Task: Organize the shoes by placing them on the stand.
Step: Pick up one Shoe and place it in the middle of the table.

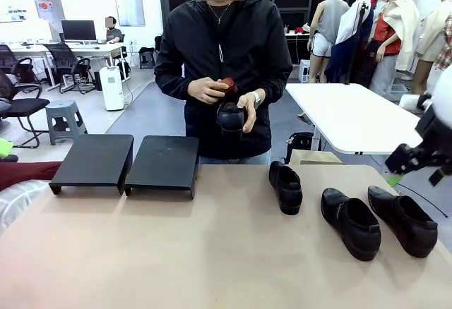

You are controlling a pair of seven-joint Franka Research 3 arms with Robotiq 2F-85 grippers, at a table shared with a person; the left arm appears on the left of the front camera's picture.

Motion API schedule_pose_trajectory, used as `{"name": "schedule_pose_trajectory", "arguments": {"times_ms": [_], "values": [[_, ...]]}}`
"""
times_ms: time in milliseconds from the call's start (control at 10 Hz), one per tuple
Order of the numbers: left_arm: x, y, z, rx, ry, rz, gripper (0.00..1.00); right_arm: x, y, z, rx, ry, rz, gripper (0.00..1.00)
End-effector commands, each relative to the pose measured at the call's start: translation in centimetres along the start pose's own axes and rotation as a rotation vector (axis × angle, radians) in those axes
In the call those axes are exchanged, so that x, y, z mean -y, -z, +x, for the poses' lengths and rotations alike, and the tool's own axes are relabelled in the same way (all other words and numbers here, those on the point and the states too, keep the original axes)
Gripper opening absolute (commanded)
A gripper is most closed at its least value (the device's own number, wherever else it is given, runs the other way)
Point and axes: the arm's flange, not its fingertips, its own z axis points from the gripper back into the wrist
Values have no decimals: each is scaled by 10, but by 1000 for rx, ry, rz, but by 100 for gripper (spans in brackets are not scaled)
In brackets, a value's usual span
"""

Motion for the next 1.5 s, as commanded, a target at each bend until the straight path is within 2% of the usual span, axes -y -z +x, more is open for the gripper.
{"name": "schedule_pose_trajectory", "arguments": {"times_ms": [0, 400, 1000, 1300, 1400], "values": [[-2, -1, 0, 4, 11, -21, 100, 0, 41, 17, -42, 52, -15, 100], [-2, -1, 0, 4, 11, -21, 100, -11, 108, 40, -132, 81, -14, 100], [-2, -1, 0, 4, 11, -21, 100, -9, 147, 61, -87, 100, -6, 100], [-2, -1, 0, 4, 11, -21, 100, -8, 157, 68, -115, 133, 6, 100], [-2, -1, 0, 4, 11, -21, 100, -7, 159, 68, -124, 143, 13, 40]]}}
